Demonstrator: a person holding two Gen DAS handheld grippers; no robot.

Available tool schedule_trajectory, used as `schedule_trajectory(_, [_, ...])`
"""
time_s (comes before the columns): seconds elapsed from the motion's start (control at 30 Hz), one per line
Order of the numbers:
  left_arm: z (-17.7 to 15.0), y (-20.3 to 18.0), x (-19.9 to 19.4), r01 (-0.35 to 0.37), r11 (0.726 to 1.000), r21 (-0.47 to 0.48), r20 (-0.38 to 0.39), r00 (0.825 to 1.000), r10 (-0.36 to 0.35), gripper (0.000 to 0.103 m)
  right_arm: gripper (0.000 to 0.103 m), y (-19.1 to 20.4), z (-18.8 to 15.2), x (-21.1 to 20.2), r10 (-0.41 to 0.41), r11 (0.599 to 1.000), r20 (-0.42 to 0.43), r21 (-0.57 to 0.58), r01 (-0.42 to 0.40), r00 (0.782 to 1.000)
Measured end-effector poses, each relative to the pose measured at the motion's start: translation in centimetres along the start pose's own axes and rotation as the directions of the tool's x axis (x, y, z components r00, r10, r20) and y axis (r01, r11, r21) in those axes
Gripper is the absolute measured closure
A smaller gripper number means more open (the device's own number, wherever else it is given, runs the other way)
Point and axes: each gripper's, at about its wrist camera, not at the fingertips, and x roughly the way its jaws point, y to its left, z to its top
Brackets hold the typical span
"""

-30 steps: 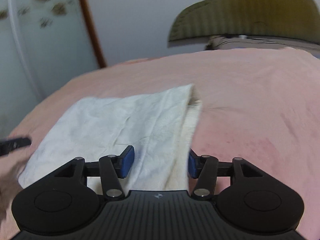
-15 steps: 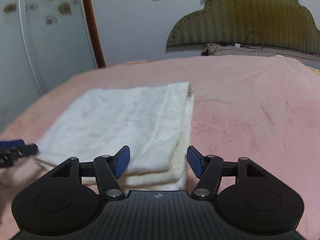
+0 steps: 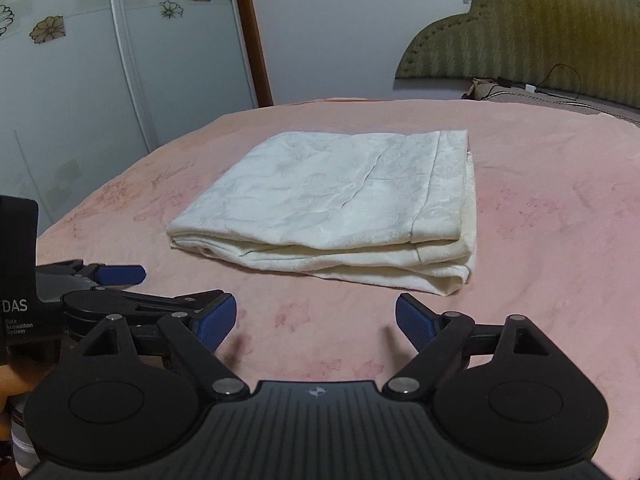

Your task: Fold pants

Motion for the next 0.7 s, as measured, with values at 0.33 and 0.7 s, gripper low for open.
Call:
schedule_trajectory(0.33, [0.1,-0.2,-0.2,-0.003,1.0,-0.002,-0.002,1.0,0.003,0.0,0.009,0.0,0.3,-1.7,0.007,0.975,-0.043,0.222,0.003,0.999])
schedule_trajectory(0.7, [0.1,-0.1,-0.2,-0.004,1.0,-0.002,-0.002,1.0,0.004,0.0,0.001,3.1,0.7,-2.3,-0.241,0.971,0.118,0.025,0.24,0.963])
